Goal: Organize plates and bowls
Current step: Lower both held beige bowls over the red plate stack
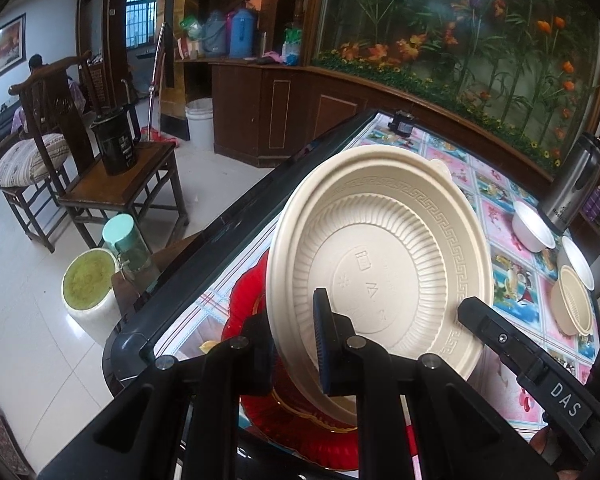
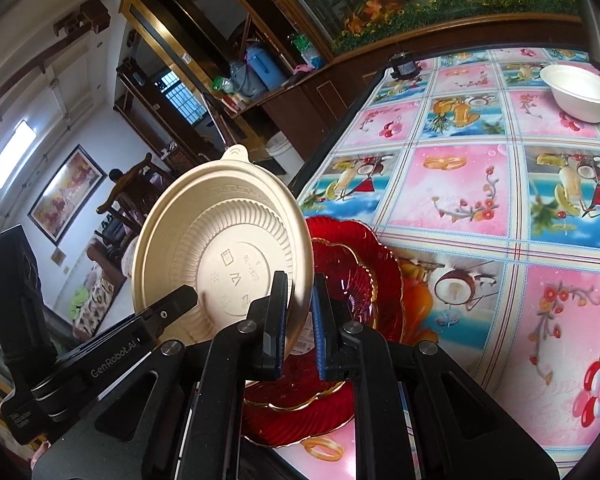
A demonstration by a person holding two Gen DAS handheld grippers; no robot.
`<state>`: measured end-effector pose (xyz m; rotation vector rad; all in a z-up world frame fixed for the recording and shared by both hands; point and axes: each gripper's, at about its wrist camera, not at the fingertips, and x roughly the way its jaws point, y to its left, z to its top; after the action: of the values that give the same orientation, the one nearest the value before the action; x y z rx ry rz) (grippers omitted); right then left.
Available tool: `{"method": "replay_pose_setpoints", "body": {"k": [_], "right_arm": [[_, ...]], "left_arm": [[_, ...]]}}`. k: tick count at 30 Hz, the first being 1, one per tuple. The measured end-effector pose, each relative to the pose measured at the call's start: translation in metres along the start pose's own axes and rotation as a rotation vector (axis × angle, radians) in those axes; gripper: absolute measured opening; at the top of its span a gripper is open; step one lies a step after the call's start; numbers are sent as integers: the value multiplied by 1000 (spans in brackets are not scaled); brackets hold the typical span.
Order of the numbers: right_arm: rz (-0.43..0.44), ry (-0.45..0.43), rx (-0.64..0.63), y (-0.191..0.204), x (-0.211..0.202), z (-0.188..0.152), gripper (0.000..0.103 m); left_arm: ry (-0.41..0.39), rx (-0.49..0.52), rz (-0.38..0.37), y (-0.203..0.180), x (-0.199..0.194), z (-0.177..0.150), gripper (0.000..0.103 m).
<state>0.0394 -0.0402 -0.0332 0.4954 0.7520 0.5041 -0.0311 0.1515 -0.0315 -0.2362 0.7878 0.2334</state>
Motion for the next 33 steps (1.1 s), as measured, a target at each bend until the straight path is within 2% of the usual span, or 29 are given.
{"method": "replay_pose_setpoints", "body": {"k": [8, 33], "right_arm": [[-32, 45, 4, 0, 12, -2, 11], [-78, 142, -7, 8, 29, 2, 11]], "left_arm": [[65, -19, -4, 8, 13, -1, 14], [140, 22, 65, 13, 27, -2, 18]]}}
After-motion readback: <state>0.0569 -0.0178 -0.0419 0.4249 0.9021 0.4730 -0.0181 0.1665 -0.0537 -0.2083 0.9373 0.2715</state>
